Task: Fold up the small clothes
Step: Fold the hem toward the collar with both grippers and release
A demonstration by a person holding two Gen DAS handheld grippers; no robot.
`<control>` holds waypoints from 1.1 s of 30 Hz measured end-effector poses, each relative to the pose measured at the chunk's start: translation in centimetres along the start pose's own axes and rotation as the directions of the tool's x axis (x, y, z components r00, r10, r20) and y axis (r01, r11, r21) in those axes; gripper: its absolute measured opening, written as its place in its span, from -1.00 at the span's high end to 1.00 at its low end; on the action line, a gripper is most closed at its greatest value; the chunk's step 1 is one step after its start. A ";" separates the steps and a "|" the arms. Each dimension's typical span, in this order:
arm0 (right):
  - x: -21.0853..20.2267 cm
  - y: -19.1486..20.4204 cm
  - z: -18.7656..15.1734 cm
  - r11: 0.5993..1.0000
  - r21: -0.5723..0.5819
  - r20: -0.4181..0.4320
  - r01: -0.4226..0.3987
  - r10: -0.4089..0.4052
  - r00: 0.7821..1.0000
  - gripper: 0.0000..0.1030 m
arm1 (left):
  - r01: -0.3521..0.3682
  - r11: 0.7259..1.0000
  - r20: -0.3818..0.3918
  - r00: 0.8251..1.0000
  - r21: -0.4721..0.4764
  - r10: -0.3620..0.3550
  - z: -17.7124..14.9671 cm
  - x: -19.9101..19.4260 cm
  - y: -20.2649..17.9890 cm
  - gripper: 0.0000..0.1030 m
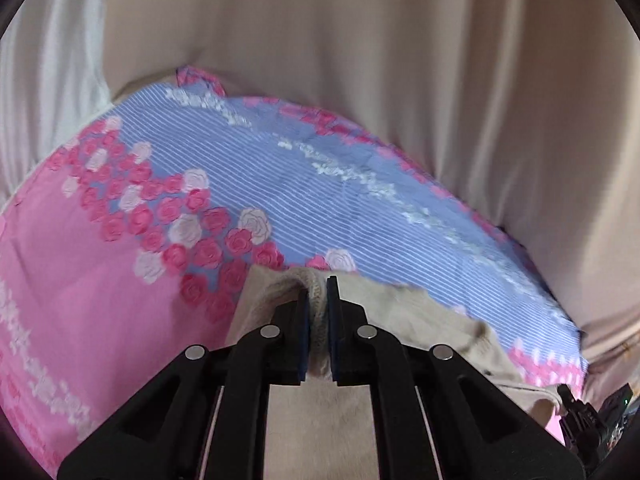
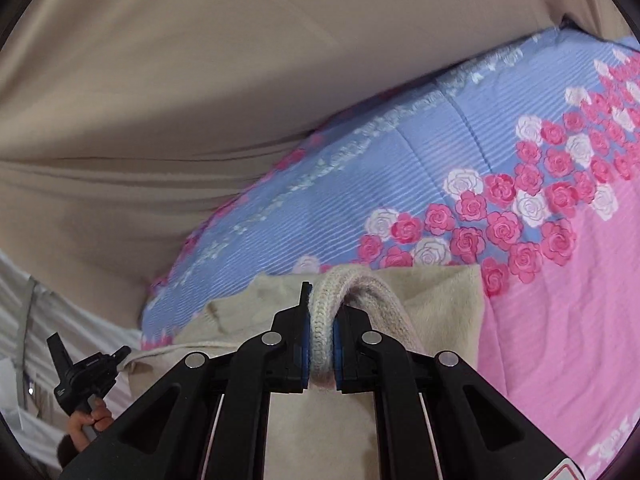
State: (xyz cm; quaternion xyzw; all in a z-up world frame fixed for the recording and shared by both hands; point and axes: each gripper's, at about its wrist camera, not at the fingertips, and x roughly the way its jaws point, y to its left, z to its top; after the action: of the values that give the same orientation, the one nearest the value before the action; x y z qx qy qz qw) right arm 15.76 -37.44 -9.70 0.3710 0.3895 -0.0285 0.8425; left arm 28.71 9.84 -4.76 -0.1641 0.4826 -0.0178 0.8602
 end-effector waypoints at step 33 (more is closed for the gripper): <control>5.4 4.1 -7.5 0.918 -0.356 -0.094 0.176 -0.222 0.970 0.90 | -0.115 0.958 -0.035 0.991 0.262 0.128 -8.7 5.8 -5.0 -0.12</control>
State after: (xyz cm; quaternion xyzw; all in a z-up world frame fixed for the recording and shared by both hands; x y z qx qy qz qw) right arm 16.19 -28.32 -14.02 0.1769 0.4794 -0.0208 0.8594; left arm 25.17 1.72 -12.19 -0.0198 0.5074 -0.0320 0.8609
